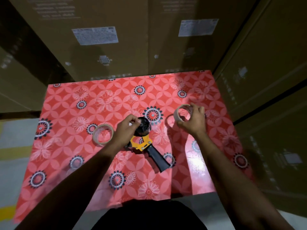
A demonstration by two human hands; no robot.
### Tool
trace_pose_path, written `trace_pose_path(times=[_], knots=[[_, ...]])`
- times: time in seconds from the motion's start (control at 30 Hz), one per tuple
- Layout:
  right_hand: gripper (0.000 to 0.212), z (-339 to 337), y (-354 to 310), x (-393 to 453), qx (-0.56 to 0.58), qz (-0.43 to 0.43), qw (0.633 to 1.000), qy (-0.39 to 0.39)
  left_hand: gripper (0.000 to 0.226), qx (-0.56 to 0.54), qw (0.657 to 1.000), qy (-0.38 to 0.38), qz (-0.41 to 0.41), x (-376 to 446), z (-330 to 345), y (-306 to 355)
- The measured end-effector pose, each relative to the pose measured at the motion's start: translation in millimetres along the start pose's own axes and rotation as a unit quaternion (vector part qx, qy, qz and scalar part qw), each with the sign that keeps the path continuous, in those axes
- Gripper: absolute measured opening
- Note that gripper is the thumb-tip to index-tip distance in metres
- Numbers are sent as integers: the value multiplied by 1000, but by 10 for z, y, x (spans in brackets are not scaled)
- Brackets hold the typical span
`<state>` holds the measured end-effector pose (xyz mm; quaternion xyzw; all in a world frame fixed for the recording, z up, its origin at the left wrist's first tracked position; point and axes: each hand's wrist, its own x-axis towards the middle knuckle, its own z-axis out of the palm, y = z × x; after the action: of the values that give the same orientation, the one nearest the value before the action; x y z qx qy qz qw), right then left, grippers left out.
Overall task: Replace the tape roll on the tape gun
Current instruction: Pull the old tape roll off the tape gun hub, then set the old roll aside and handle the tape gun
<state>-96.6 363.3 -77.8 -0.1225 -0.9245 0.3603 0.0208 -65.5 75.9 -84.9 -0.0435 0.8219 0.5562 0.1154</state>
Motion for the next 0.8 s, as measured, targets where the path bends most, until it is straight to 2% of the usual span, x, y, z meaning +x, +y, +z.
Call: trace_pose_path(times=[0.07, 0.17, 0.27, 0.4, 0.5, 0.53, 0.6, 0.7, 0.73, 0.8], knots=[[90, -22, 238, 101, -23, 30, 999, 21, 9, 71, 997, 17, 23, -103, 16, -10], [88, -30, 439, 205, -30, 65, 997, -19, 7, 162, 985, 40, 45, -301, 10, -108], [102, -21, 481, 251, -40, 73, 995, -59, 5, 233, 969, 61, 61, -421, 9, -210], [109, -8, 357, 111, -18, 74, 996, -50, 14, 316, 943, 97, 40, -511, 32, -295], [81, 41, 164, -208, -35, 33, 997, 60, 22, 303, 946, 115, 27, -585, 82, -352], [70, 73, 48, -335, -33, 23, 997, 73, 23, 298, 947, 121, 27, -606, 104, -363], [59, 208, -171, -570, 2, -2, 1000, 0, 26, 291, 947, 132, 23, -630, 138, -373], [60, 522, -331, -917, 6, -89, 977, -194, 28, 282, 949, 137, 24, -657, 154, -378], [63, 637, -335, -1017, -3, -112, 968, -226, 28, 281, 949, 140, 33, -671, 155, -381], [71, 826, -330, -1186, 4, -118, 966, -231, 28, 280, 948, 146, 46, -697, 151, -388]])
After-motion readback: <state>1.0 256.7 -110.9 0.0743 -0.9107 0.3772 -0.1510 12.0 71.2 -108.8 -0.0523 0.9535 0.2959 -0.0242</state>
